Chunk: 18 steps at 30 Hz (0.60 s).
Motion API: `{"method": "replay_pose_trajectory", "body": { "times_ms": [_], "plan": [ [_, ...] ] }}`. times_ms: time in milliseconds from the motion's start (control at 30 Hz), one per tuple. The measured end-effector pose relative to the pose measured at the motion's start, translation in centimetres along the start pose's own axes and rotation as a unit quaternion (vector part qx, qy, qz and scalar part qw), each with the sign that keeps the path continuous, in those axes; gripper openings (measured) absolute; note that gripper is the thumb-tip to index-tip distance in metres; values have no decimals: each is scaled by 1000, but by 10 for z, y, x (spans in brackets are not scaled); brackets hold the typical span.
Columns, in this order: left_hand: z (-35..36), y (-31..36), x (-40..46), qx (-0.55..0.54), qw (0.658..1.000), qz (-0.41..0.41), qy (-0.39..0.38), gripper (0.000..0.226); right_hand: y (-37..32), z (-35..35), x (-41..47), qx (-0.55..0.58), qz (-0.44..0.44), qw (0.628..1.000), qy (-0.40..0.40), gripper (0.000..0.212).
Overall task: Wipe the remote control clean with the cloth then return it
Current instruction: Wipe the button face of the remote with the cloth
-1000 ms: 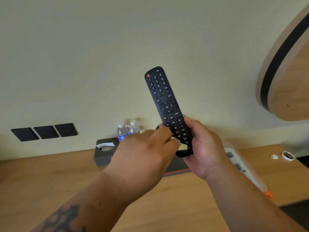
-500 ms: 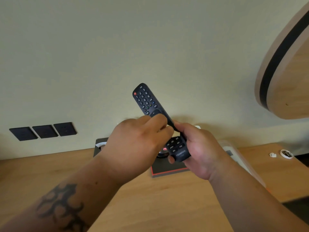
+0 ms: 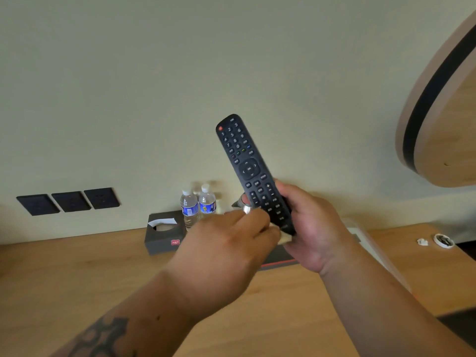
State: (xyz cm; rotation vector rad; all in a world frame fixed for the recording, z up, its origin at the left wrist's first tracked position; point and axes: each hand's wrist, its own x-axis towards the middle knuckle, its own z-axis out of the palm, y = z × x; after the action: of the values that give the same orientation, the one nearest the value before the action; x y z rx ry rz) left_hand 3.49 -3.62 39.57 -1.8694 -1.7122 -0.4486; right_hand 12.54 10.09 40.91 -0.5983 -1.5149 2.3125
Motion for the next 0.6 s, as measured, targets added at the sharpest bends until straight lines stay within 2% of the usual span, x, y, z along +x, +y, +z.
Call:
{"method": "replay_pose_trajectory", "body": {
  "times_ms": [67, 100, 167, 200, 233, 300, 333, 467, 533, 600],
  "plan": [
    [6, 5, -8, -30, 999, 13, 0, 12, -1, -1, -1, 30, -16, 999, 6, 46],
    [11, 5, -14, -55, 998, -7, 9, 13, -2, -2, -1, 57, -26, 998, -1, 47],
    [18, 2, -23, -133, 985, -100, 41, 18, -2, -3, 0, 93, -55, 994, -30, 49],
    [18, 3, -25, -184, 967, -171, 52, 19, -1, -4, 1, 103, -71, 991, -45, 50],
    [16, 3, -24, -238, 934, -262, 55, 16, 0, -5, 1, 107, -84, 989, -62, 49],
    [16, 3, -18, -345, 829, -437, 63, 11, 1, -5, 2, 99, -102, 985, -101, 46],
    [15, 3, -13, -383, 776, -495, 75, 10, 2, -6, 2, 92, -108, 983, -120, 45],
    [3, -7, 9, -479, 630, -589, 164, 22, 5, -7, 3, 85, -104, 967, -218, 49],
    [-2, -11, 17, -502, 593, -604, 178, 21, 3, -7, 2, 87, -93, 957, -260, 52],
    [-5, -11, 22, -514, 583, -603, 181, 20, -2, -7, 2, 87, -87, 952, -280, 50]
  ]
}}
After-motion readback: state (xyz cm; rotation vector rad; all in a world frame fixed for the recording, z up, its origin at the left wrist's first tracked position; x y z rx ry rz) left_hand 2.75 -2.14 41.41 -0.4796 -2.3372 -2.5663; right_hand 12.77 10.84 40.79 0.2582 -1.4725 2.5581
